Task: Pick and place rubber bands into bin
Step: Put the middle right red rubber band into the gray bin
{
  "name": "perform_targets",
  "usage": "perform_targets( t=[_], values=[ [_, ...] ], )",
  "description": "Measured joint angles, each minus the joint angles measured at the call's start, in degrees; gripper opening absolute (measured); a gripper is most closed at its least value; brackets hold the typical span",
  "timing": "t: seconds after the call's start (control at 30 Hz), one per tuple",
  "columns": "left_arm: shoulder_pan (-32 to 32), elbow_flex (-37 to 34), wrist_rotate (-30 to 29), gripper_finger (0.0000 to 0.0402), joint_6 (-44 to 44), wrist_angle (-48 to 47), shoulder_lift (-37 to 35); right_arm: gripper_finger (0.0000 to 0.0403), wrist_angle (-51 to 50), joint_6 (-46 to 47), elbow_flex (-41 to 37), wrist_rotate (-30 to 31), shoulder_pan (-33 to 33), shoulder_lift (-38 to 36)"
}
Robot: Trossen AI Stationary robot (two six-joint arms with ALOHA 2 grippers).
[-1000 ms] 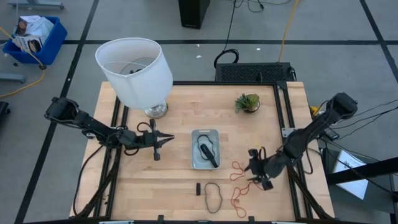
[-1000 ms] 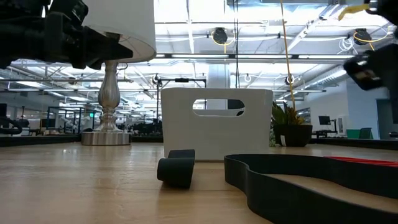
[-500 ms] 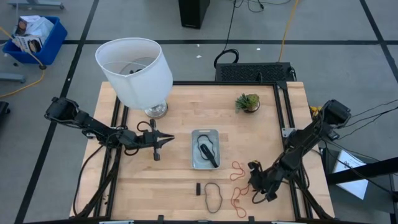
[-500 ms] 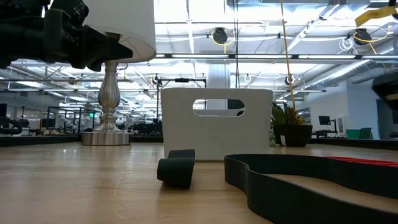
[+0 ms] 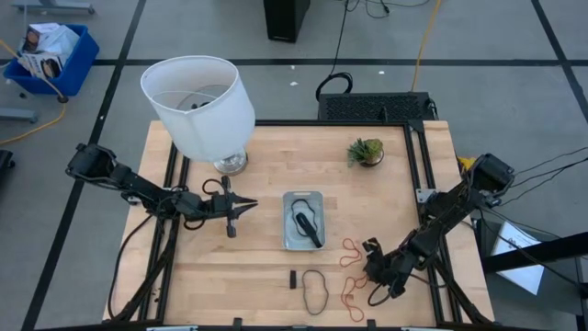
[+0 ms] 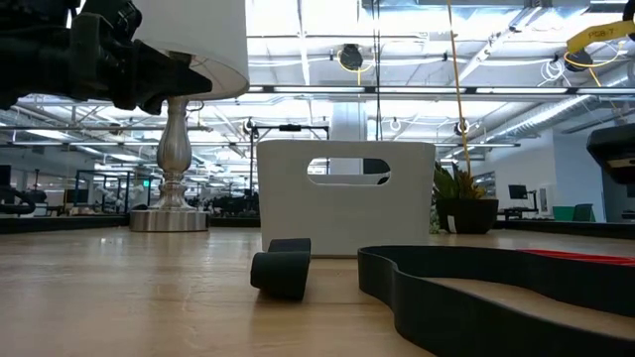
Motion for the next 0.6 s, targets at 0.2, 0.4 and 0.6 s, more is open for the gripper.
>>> perform_targets(
  t=[0.2, 0.4, 0.6],
  values=[
    [0.00, 0.00, 0.00, 0.0042, 0.01, 0.00, 0.00, 0.0093, 0.11, -1.09, -0.09, -2.10, -0.02, 0.09],
    [0.00, 0.00, 0.00, 0.0042, 0.04, -0.02, 0.00, 0.0011, 0.28, -0.90, -0.15, -2.59, 0.00, 0.11],
    [0.00, 0.00, 0.00, 0.0042, 0.04, -0.03, 0.00, 0.0004, 2.35, -0.52, -0.14, -3.49, 0.00, -0.92]
  ],
)
